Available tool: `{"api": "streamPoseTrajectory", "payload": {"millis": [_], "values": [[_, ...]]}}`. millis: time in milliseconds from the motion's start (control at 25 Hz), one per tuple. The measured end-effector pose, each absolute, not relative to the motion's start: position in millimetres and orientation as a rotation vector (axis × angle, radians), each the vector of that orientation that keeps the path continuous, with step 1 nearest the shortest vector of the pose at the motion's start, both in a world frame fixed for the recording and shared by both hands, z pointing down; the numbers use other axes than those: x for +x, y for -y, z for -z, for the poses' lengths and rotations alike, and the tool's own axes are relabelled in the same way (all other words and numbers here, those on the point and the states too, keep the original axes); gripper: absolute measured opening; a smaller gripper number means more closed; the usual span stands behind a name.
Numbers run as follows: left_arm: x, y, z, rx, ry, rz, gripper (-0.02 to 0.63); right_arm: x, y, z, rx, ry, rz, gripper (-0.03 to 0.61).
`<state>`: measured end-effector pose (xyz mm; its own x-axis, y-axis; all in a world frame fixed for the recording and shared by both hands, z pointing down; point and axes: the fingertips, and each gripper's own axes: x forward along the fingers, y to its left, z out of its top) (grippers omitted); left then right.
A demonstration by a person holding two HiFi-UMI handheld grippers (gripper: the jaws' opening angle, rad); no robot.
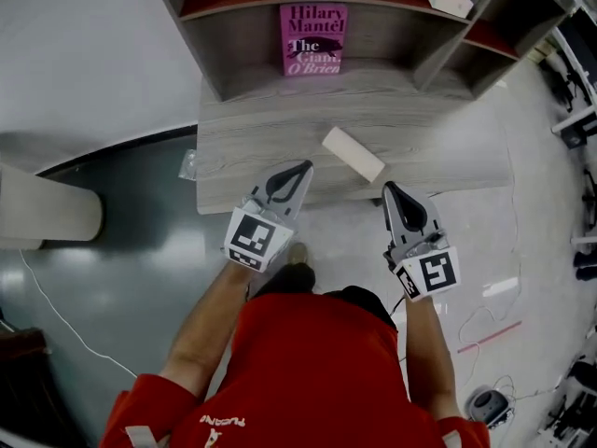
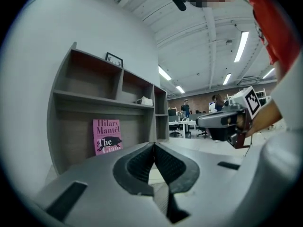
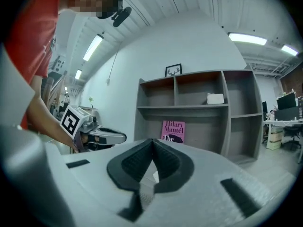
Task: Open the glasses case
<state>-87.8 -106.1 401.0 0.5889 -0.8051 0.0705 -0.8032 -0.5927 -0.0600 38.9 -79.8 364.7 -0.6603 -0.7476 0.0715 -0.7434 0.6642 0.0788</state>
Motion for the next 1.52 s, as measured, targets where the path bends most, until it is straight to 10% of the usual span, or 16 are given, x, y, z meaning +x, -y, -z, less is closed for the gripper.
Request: {"api": "streamPoseTrajectory", "payload": {"millis": [680, 1520], "values": [[-72.7, 202.8, -508.2, -2.927, -1.360, 0.677, 0.013, 51.5, 169.4, -457.7, 1.109, 2.607, -0.105, 0.043], [-49.9, 221.5, -597.7, -3.064, -1.025, 1.247, 0.176, 46.0, 181.3, -569.7, 0.789, 2.353, -0.234, 0.311]]}}
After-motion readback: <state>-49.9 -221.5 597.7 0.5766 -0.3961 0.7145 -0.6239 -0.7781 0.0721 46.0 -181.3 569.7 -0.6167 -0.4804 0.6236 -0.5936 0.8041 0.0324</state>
